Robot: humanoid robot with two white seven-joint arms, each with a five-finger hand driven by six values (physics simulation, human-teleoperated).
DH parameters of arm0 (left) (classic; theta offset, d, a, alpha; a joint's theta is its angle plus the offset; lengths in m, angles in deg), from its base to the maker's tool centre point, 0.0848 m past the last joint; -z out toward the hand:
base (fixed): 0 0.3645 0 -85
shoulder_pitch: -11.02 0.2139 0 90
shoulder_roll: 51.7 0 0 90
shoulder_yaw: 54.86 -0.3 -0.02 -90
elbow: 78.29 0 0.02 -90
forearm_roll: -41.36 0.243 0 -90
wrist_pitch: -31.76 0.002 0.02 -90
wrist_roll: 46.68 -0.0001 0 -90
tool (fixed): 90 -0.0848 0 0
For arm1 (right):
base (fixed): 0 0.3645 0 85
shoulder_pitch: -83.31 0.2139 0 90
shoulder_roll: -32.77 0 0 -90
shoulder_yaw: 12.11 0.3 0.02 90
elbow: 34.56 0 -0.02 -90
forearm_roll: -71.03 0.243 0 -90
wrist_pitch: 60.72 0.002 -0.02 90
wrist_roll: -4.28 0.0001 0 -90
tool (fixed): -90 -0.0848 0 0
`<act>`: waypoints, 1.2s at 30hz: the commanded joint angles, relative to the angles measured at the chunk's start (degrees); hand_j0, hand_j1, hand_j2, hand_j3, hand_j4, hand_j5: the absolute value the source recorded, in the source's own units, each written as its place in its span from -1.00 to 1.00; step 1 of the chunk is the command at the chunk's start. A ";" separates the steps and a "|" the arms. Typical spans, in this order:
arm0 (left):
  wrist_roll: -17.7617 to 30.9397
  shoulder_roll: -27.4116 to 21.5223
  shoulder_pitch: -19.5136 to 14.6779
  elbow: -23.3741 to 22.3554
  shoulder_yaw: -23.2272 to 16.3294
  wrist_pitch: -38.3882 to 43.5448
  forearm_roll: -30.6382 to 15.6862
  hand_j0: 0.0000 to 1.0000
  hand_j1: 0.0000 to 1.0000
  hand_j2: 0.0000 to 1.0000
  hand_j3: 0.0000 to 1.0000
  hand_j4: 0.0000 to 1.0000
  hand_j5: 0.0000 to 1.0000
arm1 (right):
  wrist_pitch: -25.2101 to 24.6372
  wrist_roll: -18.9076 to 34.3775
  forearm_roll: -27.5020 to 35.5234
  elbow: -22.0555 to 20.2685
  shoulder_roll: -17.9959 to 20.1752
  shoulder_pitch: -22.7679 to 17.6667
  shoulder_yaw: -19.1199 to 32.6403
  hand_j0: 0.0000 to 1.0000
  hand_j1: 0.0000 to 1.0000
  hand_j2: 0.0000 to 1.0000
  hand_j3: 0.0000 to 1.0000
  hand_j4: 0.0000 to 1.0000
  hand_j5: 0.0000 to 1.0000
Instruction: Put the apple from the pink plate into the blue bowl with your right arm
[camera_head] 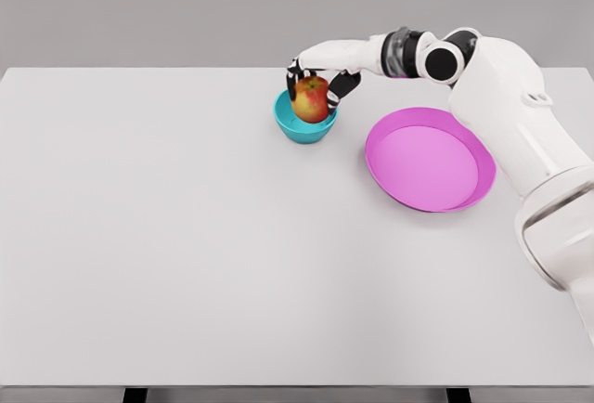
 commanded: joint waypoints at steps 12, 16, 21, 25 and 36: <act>0.02 0.00 0.00 0.00 -0.01 0.00 -0.05 1.00 1.00 1.00 1.00 1.00 1.00 | -0.28 -0.07 -0.30 0.40 -0.97 0.88 0.21 -0.05 -0.05 -0.05 -0.05 -0.05 -0.05; 0.02 0.00 0.00 0.00 -0.01 0.00 -0.05 1.00 1.00 1.00 1.00 1.00 1.00 | -1.25 -0.16 -1.53 0.40 -1.67 0.97 0.12 -0.05 -0.05 -0.05 -0.05 -0.05 -0.05; 0.02 0.00 0.00 0.00 -0.01 0.00 -0.05 1.00 1.00 1.00 1.00 1.00 1.00 | -2.30 -0.25 -1.62 1.72 -1.68 1.23 0.21 -0.05 -0.05 -0.05 -0.05 -0.05 -0.05; 0.02 0.00 0.00 0.00 -0.01 0.00 0.03 1.00 1.00 1.00 1.00 1.00 1.00 | -2.30 -0.25 -1.70 2.33 -1.68 1.32 0.12 -0.05 -0.05 -0.05 -0.05 -0.05 -0.05; 0.02 0.00 0.00 0.00 -0.01 0.00 0.03 1.00 1.00 1.00 1.00 1.00 1.00 | -4.59 -0.25 -1.70 2.33 -2.12 1.41 0.12 1.00 1.00 1.00 1.00 1.00 1.00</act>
